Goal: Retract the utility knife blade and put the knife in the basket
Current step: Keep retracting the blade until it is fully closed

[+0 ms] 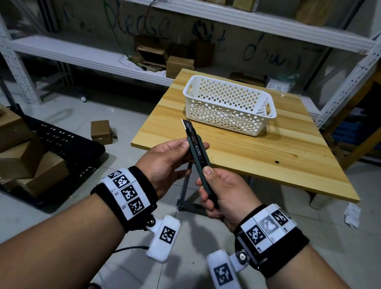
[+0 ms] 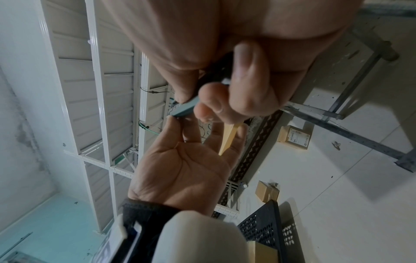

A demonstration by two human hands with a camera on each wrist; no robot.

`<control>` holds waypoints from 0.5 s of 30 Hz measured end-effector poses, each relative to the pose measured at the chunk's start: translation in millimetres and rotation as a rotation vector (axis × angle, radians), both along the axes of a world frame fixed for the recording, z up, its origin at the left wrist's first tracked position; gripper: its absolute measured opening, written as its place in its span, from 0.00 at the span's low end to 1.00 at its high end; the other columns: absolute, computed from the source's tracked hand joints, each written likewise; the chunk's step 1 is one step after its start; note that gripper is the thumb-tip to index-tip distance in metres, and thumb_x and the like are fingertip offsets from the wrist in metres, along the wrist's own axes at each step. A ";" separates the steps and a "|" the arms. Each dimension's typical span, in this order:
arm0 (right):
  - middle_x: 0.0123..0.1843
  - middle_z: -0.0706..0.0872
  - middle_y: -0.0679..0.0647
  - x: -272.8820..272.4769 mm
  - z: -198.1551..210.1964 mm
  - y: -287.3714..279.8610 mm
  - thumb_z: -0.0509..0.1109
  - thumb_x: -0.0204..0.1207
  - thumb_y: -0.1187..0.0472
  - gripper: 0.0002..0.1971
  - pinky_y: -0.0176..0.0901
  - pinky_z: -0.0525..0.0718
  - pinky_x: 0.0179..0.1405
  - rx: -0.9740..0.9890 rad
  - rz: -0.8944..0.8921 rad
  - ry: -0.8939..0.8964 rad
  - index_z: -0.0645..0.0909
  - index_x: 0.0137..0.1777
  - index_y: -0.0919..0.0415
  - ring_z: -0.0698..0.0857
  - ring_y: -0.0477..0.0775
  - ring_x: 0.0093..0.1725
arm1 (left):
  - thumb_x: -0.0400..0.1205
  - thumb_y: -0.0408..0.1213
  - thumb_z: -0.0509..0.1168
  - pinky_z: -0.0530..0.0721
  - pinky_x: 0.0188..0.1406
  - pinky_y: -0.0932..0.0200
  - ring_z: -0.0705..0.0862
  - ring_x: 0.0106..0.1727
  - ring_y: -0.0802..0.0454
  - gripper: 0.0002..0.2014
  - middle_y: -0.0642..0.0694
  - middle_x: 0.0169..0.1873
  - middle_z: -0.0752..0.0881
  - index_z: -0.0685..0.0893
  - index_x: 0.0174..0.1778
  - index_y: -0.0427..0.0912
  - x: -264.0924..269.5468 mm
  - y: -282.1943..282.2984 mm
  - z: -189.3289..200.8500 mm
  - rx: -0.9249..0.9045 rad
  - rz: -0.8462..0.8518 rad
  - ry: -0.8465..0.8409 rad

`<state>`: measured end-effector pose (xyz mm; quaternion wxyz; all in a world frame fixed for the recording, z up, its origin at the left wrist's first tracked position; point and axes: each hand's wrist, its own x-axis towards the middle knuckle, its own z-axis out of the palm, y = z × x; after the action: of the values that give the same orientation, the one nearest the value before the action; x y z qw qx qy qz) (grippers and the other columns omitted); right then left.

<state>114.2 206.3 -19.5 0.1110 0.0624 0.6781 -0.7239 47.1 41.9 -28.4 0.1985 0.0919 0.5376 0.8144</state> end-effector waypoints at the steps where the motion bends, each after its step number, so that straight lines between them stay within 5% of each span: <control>1: 0.27 0.76 0.55 0.3 0.0 0.1 0.61 0.88 0.50 0.17 0.35 0.64 0.14 -0.001 -0.001 -0.001 0.78 0.48 0.65 0.69 0.50 0.21 | 0.92 0.38 0.59 0.64 0.82 0.25 0.86 0.71 0.43 0.14 0.44 0.67 0.92 0.91 0.58 0.48 0.0 -0.1 0.1 0.000 -0.001 -0.001; 15: 0.28 0.78 0.55 1.1 0.9 -0.3 0.60 0.89 0.52 0.16 0.37 0.66 0.15 0.027 0.013 -0.001 0.78 0.49 0.65 0.71 0.50 0.22 | 0.92 0.38 0.59 0.65 0.82 0.25 0.87 0.69 0.44 0.13 0.44 0.67 0.92 0.89 0.62 0.46 0.8 1.0 1.1 0.015 0.001 -0.026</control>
<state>115.3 206.0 -18.6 0.1153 0.0596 0.6881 -0.7139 47.9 42.9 -27.3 0.2044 0.0824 0.5291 0.8194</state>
